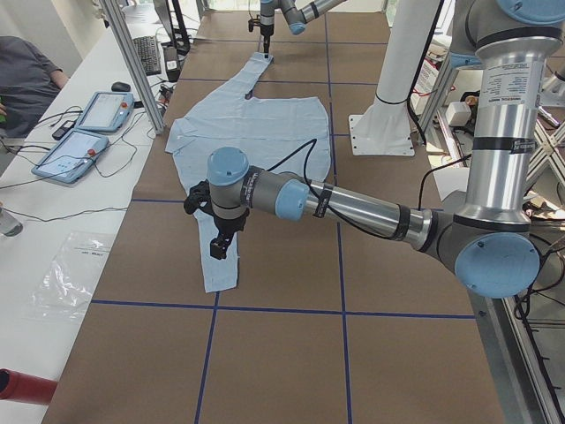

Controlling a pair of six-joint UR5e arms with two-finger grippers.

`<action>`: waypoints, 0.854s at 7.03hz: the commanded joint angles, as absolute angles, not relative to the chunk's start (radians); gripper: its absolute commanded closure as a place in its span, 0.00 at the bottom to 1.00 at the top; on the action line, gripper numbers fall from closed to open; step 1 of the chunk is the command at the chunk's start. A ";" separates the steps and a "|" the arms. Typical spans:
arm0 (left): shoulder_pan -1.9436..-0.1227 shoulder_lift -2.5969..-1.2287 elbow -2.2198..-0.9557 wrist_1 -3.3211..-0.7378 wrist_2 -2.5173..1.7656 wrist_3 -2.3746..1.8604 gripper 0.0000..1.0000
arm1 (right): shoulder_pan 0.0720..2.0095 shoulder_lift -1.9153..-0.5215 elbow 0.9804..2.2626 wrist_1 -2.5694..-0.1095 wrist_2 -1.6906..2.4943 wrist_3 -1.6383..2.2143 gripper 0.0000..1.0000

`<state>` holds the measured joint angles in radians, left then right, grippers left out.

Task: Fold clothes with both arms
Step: 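Grasp the sleeve cuff with the right gripper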

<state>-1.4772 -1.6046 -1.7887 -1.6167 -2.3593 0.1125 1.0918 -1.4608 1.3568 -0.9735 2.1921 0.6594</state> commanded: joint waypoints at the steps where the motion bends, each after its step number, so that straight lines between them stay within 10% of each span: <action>1: -1.477 -1.603 -1.782 -1.632 -2.359 0.112 0.00 | 1.085 -1.460 1.353 -0.974 2.192 0.661 0.55; 2: -1.477 -1.605 -1.782 -1.632 -2.359 0.112 0.00 | 1.085 -1.459 1.362 -0.973 2.197 0.705 0.96; 6: -1.477 -1.605 -1.782 -1.632 -2.359 0.112 0.00 | 1.086 -1.453 1.414 -0.985 2.204 0.761 1.00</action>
<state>-1.4772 -1.6039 -1.7825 -1.6322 -2.3592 0.1120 1.0854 -1.4567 1.3794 -0.9752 2.2022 0.7569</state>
